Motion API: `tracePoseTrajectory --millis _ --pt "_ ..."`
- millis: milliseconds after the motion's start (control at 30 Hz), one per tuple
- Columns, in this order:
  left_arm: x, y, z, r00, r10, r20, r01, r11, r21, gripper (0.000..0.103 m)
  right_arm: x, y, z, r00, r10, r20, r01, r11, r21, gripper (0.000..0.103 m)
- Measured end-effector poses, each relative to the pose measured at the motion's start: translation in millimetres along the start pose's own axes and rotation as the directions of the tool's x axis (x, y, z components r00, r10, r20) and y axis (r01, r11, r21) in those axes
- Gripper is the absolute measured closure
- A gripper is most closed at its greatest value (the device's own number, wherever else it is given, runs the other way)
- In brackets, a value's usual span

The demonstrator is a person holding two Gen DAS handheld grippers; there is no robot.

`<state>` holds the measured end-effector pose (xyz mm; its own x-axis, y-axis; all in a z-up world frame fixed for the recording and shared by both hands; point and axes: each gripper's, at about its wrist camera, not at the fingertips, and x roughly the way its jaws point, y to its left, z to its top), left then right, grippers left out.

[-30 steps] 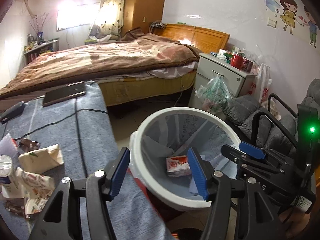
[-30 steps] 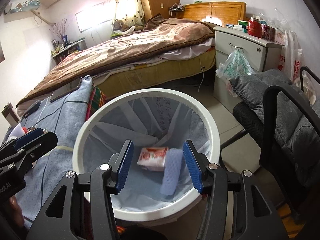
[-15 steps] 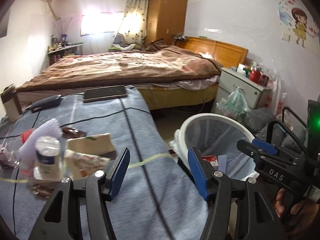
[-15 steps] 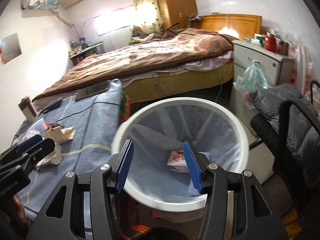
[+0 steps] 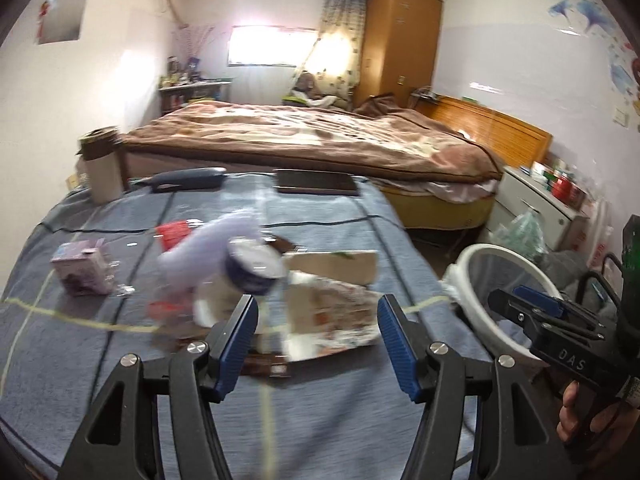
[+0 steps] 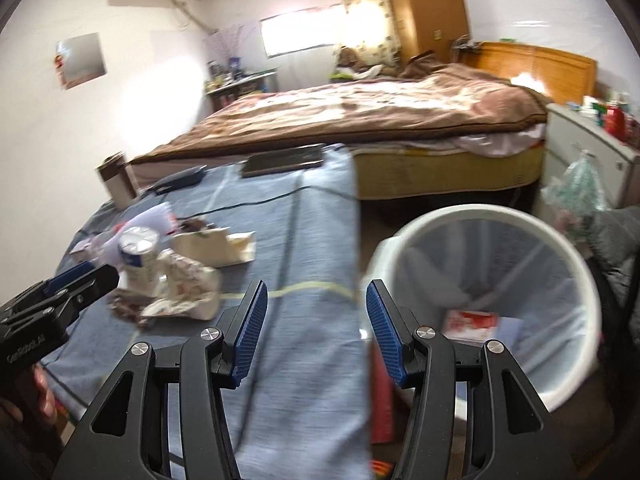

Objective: Collect trash
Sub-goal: 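Move both tools back toward the trash on the table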

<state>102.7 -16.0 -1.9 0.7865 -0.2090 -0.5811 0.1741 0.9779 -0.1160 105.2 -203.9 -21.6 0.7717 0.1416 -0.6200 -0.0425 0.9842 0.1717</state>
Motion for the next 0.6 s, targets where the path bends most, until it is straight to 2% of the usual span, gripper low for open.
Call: tracePoseTrajectory --millis 367,467,600 --pt "-2 70 -11 0.995 0.093 -0.032 -0.095 0.993 -0.066 0.037 34 57 2 0.991 0.11 -0.075 -0.119 0.984 -0.129 0.049" --pt "-1 88 -12 0.992 0.118 -0.041 -0.121 0.989 -0.079 0.037 42 64 3 0.99 0.108 -0.089 -0.12 0.982 -0.149 0.049" --pt "4 106 -12 0.992 0.118 -0.054 -0.123 0.987 -0.105 0.037 52 70 5 0.985 0.126 -0.12 -0.145 0.976 -0.165 0.049"
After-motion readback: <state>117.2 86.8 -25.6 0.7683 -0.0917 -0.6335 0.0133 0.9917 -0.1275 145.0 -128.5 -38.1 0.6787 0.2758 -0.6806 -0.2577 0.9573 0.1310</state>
